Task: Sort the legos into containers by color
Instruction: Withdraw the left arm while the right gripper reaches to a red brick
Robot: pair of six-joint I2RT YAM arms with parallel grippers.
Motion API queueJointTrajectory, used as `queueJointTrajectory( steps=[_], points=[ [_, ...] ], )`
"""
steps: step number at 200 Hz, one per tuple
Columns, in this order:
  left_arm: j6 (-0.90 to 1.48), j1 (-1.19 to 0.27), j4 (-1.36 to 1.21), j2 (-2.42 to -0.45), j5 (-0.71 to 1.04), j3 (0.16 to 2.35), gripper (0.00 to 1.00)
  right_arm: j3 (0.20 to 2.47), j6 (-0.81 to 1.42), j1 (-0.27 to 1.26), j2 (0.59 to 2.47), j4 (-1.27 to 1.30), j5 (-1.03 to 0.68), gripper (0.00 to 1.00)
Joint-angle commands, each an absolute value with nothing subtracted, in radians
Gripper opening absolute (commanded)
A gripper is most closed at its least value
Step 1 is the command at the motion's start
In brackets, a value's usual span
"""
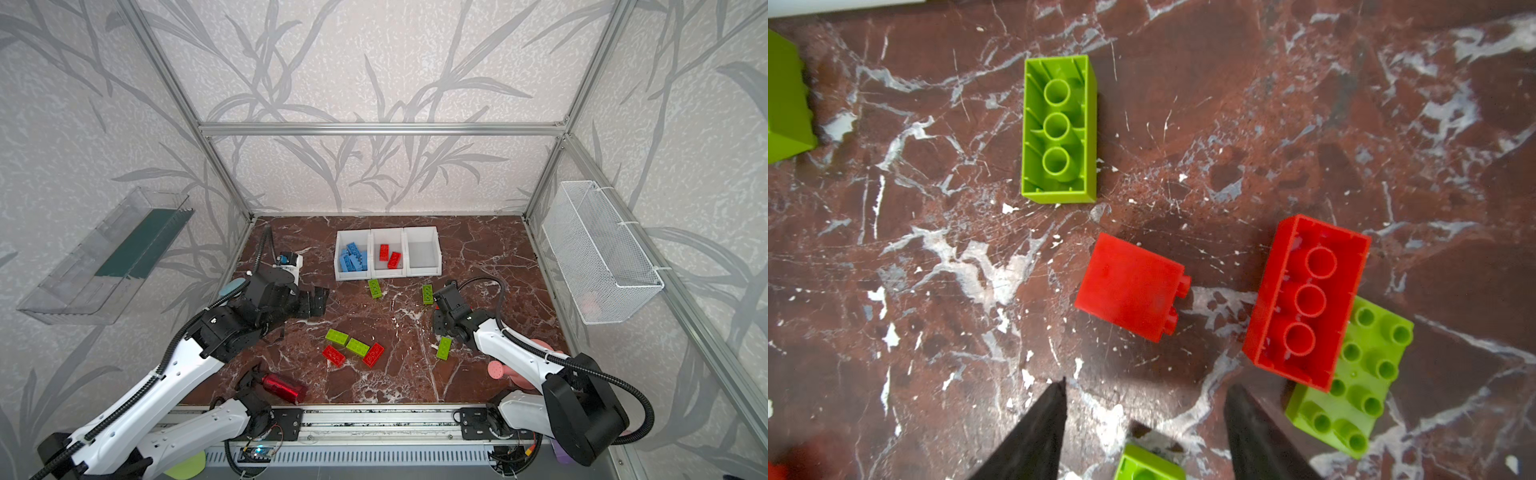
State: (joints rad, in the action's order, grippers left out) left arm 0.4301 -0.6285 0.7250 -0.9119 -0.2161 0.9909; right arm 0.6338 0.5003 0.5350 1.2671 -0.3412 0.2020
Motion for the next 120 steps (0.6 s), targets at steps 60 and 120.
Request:
queueJointTrajectory(
  steps=[60,120],
  points=[
    [0.394,-0.631,0.732,-0.835,-0.258,0.993,0.99,0.772,0.597,0.525,1.474,-0.323,0.204,0.78],
    [0.367,-0.631,0.739,-0.822,-0.277,0.994,0.99,0.868,0.632,0.515,1.62,-0.339,0.117,0.73]
  ],
)
